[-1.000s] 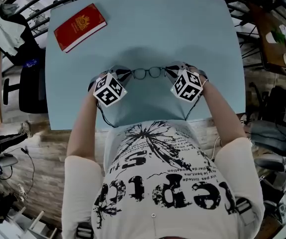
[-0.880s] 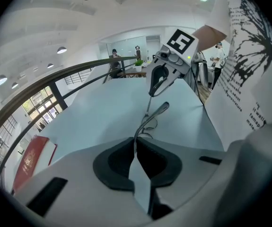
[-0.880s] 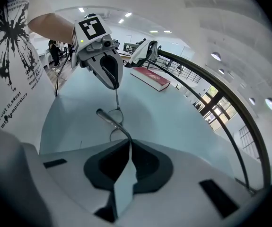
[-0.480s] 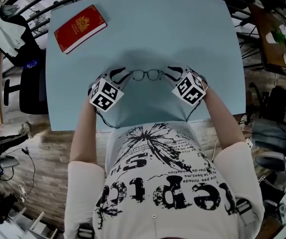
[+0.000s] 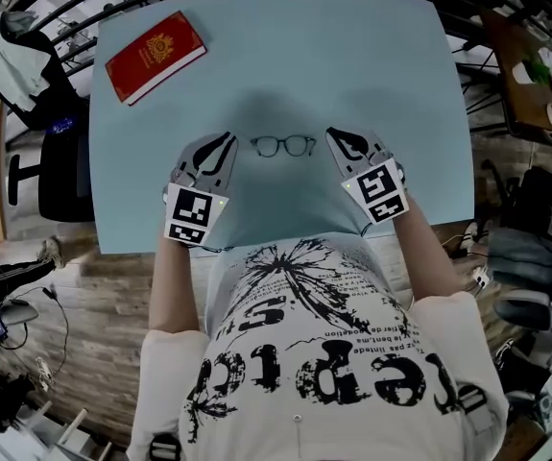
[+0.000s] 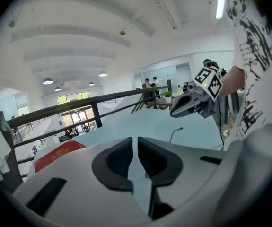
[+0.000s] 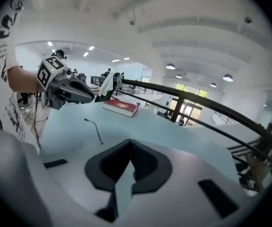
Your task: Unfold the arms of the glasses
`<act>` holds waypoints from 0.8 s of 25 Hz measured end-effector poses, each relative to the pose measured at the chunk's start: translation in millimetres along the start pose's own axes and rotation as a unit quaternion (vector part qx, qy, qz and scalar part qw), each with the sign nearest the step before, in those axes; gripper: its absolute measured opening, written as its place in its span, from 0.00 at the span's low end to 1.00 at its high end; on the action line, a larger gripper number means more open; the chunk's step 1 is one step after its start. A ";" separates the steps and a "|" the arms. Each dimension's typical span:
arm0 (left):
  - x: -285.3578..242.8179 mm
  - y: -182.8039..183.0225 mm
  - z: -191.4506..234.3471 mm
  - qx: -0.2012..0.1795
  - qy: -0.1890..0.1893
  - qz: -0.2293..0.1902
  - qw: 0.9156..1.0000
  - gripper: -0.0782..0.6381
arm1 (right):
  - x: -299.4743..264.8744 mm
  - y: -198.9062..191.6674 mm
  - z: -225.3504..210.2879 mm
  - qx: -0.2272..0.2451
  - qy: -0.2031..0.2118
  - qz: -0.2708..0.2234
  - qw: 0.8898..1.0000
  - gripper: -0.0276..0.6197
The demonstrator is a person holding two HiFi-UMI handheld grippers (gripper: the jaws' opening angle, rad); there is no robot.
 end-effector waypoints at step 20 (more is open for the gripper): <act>39.4 86.6 -6.3 -0.009 0.082 -0.186 0.979 0.15 | 32.7 82.2 -2.9 -0.067 -0.060 -0.185 0.979 0.05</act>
Point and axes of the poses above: the fingertips, and each gripper's own axes: x backward along the fingers, z to its left, y out of its top, the point moved 8 cm from there along x, backward along the fingers, and after that the axes turned 13 degrees about -y, right-handed, at the moved point
